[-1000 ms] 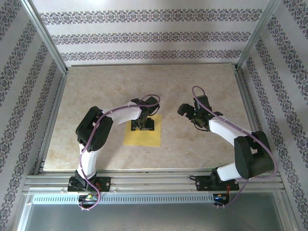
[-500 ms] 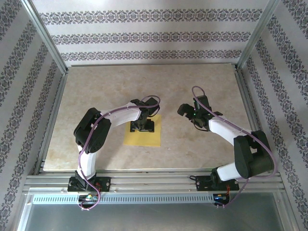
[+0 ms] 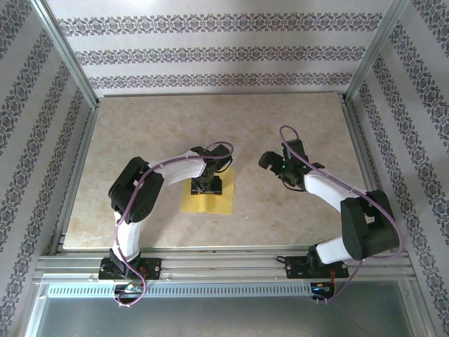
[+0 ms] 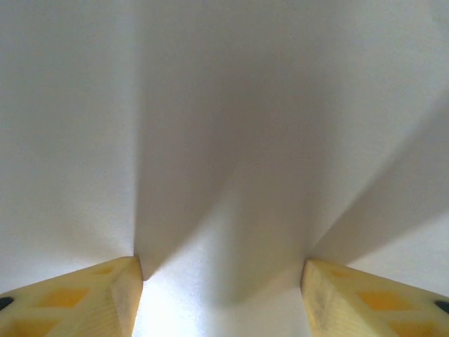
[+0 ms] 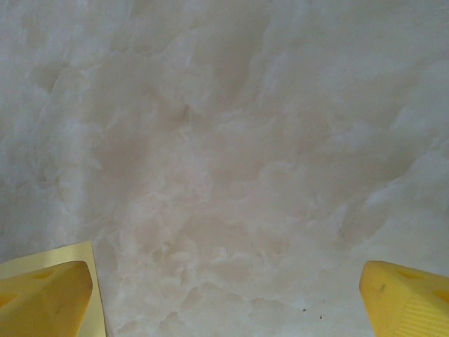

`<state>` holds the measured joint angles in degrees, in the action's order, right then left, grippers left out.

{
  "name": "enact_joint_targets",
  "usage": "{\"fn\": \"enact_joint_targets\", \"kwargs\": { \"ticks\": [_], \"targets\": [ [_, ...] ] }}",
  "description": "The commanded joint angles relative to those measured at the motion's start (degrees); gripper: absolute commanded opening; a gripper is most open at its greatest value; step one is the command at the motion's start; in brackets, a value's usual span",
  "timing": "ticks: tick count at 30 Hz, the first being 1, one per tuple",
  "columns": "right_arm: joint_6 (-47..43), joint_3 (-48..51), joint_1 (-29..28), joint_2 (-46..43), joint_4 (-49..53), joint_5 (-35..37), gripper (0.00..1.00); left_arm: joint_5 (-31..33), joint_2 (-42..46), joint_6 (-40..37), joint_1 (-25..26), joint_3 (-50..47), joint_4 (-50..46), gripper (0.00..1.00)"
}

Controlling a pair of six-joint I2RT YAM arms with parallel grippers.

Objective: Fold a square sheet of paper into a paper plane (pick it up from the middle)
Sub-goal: First fold the square sheet of paper in half at the center of the table.

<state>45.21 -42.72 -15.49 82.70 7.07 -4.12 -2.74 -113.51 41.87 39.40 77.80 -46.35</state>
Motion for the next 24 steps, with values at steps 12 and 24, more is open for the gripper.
{"fn": "enact_joint_targets", "kwargs": {
  "ticks": [12, 24],
  "targets": [
    [0.05, 0.0, 0.19, -2.5, -0.93, -1.8, 0.98, -7.02, 8.24, -2.11, -1.78, -5.72, 8.69, 0.34],
    [-3.03, -1.38, -2.03, -3.78, -4.57, -8.25, 0.98, -25.24, 21.37, 1.56, -8.35, -15.36, 28.33, 0.32]
  ]
}}
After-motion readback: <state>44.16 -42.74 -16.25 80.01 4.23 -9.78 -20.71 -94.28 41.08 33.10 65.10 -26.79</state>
